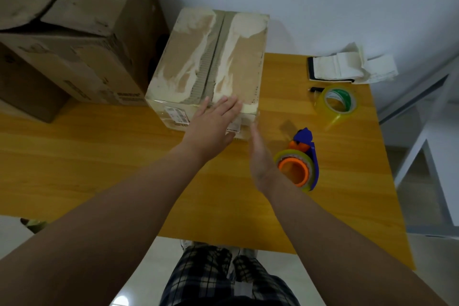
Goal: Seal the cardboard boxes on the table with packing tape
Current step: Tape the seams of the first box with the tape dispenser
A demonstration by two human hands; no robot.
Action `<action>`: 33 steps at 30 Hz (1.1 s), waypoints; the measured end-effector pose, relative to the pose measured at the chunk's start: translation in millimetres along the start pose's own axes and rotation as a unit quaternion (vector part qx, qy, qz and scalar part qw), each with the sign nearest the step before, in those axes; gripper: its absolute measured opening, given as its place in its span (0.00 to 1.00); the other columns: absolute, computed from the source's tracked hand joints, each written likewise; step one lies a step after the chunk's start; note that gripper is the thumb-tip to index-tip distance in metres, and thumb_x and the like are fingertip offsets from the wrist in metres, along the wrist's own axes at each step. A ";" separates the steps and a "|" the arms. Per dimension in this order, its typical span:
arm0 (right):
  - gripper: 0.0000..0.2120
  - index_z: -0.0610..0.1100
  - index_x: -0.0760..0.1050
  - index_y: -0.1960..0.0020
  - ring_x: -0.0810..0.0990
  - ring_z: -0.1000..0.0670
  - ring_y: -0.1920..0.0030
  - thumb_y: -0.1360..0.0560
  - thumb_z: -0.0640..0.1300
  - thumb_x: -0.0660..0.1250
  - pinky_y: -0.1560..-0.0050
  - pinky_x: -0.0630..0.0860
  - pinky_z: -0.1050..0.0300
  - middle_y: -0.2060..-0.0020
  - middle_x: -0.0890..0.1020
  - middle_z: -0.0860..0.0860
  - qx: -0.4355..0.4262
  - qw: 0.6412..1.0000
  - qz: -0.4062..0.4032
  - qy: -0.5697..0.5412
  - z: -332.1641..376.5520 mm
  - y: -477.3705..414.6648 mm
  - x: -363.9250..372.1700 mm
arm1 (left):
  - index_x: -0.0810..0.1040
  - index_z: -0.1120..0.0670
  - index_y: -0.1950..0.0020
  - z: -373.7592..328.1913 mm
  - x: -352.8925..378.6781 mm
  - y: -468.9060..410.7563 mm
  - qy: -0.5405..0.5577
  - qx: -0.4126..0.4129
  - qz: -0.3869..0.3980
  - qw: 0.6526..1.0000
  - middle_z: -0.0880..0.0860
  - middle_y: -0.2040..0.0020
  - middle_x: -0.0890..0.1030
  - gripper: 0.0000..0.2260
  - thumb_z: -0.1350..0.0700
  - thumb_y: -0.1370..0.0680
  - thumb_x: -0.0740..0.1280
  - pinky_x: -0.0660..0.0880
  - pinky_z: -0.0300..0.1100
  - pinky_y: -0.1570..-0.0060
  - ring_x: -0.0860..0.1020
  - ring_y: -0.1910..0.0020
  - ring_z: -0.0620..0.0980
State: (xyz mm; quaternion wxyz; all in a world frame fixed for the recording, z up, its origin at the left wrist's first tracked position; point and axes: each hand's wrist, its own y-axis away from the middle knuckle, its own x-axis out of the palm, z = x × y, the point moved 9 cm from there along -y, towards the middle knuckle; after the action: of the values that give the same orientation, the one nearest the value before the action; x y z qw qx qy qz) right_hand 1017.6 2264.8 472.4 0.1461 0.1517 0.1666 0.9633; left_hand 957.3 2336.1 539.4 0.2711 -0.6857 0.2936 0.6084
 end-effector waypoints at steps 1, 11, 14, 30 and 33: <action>0.26 0.52 0.52 0.23 0.58 0.59 0.28 0.18 0.59 0.46 0.31 0.54 0.58 0.25 0.59 0.58 0.007 1.000 -0.009 -0.015 0.5 -4.1 -4.6 | 0.51 0.50 0.23 1.7 -1.6 -2.2 0.002 0.000 0.001 1.000 0.47 0.22 0.52 0.31 0.50 0.21 0.62 0.40 0.48 0.26 0.50 0.24 0.45; 0.07 0.42 0.80 0.51 0.78 0.46 0.59 0.25 0.45 0.68 0.60 0.75 0.52 0.56 0.83 0.45 0.006 0.841 -0.040 0.540 35.6 -59.4 -44.5 | 0.52 0.49 0.23 5.0 -3.2 -3.8 0.013 0.011 0.002 1.000 0.47 0.22 0.53 0.30 0.49 0.21 0.62 0.38 0.47 0.28 0.51 0.24 0.45; 0.10 0.46 0.80 0.50 0.77 0.48 0.60 0.28 0.50 0.71 0.63 0.73 0.55 0.58 0.81 0.49 0.004 0.810 -0.034 0.586 39.5 -68.9 -42.9 | 0.51 0.49 0.23 5.3 -2.7 -3.2 0.004 0.014 0.003 1.000 0.47 0.22 0.52 0.30 0.49 0.21 0.62 0.38 0.47 0.28 0.51 0.24 0.45; 0.22 0.48 0.79 0.49 0.76 0.52 0.65 0.29 0.66 0.65 0.73 0.66 0.59 0.63 0.79 0.53 -0.033 0.757 -0.084 0.647 52.0 -57.3 -41.2 | 0.51 0.49 0.23 6.1 -3.1 -3.2 0.006 0.024 0.023 0.999 0.47 0.22 0.52 0.31 0.50 0.21 0.62 0.37 0.48 0.28 0.50 0.24 0.45; 0.23 0.49 0.81 0.52 0.76 0.54 0.69 0.30 0.68 0.65 0.74 0.64 0.61 0.69 0.79 0.55 -0.054 0.795 -0.088 0.598 63.2 -54.6 -43.5 | 0.51 0.49 0.23 6.7 -4.2 -5.9 -0.003 0.026 0.025 0.999 0.47 0.22 0.52 0.31 0.50 0.21 0.62 0.37 0.47 0.28 0.50 0.24 0.45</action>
State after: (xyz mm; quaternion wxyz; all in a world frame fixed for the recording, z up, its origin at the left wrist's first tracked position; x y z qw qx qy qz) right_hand 1091.4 2317.1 498.7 0.1099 -0.4777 0.1808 0.8527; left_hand 956.7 2345.3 542.9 0.2748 -0.6690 0.3256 0.6090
